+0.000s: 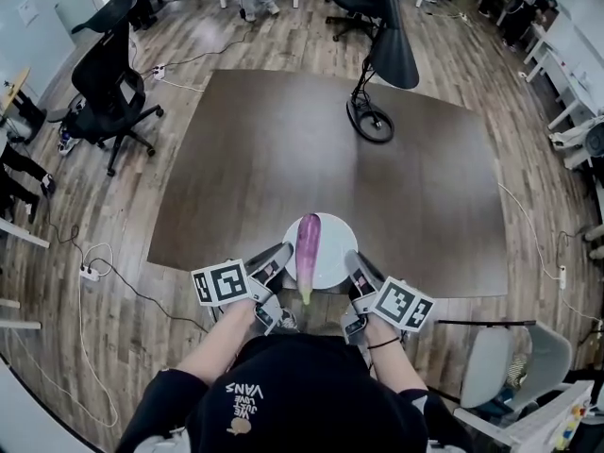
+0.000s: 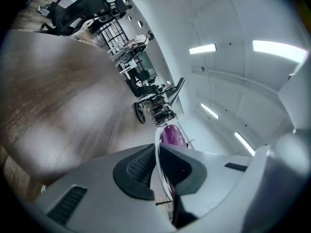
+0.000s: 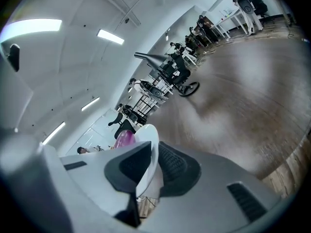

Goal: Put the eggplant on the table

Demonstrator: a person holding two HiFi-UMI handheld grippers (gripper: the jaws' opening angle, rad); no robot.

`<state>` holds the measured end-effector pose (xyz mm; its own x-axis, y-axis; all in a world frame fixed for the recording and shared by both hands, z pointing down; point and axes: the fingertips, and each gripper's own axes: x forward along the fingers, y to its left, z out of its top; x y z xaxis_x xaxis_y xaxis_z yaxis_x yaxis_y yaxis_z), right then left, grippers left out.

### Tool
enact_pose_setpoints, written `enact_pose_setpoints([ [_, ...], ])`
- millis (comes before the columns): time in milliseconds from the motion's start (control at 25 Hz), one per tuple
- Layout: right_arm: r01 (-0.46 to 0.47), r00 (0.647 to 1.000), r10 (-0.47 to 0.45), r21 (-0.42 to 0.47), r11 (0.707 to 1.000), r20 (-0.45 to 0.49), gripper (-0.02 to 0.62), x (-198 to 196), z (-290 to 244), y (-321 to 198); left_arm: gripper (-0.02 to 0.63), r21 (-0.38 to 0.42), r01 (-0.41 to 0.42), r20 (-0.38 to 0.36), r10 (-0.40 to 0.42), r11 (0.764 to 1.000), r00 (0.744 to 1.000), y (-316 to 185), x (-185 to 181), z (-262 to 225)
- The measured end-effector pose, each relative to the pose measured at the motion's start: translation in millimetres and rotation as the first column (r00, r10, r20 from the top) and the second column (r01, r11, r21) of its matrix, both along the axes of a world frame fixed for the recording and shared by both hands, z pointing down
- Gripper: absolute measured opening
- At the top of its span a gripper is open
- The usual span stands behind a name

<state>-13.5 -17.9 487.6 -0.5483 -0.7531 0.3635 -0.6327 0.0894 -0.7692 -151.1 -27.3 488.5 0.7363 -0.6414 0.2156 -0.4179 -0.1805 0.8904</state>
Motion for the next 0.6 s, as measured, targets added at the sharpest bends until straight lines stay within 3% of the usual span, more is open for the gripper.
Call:
enact_pose_setpoints([
  [600, 0.078, 0.997, -0.078, -0.019, 0.997, -0.007, 0.038, -8.5, 10.0, -69.1, 0.026, -0.025, 0.079, -0.007, -0.079, 0.997, 0.997, -58.2, -8.5, 11.1],
])
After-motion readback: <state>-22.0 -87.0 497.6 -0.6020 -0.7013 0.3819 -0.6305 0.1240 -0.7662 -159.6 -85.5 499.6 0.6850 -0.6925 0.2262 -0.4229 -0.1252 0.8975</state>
